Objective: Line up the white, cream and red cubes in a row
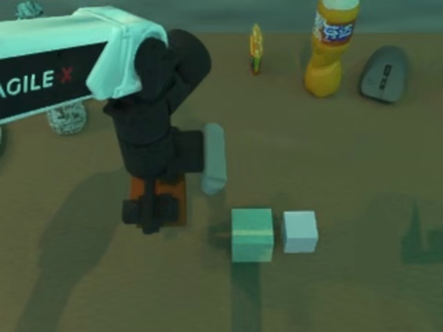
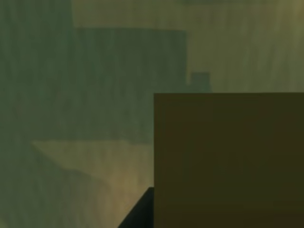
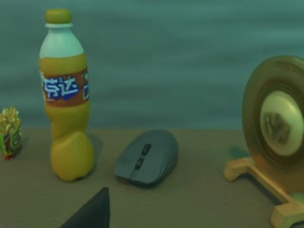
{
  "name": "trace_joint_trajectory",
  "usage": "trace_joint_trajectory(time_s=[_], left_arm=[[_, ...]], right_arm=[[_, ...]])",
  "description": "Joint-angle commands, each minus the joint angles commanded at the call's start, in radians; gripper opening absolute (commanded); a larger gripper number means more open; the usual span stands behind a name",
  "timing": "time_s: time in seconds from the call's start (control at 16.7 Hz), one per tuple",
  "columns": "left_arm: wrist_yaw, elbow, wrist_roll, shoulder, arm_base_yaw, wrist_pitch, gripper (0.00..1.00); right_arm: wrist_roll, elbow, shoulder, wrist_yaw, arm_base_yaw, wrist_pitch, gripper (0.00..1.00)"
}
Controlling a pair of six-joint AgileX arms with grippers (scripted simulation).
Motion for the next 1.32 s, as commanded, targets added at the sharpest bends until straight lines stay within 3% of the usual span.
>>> trace_joint_trajectory(time_s=[0.36, 0.84, 1.14, 1.32], left_arm=[[0.0, -0.01, 0.014, -0.005, -0.002, 0.004, 0.0], [0.001, -0.146, 0.01, 0.085, -0.009, 0.234, 0.0], [0.001, -0.159, 0.011, 0.095, -0.011, 0.256, 0.0], [0.001, -0.159, 0.011, 0.095, -0.011, 0.256, 0.23]], right_arm=[[0.0, 0.0, 0.0, 0.0, 0.0, 0.0, 1.0], [0.0, 0.0, 0.0, 0.0, 0.0, 0.0, 1.0], [0.0, 0.0, 0.0, 0.0, 0.0, 0.0, 1.0], [0.0, 0.0, 0.0, 0.0, 0.0, 0.0, 1.0]])
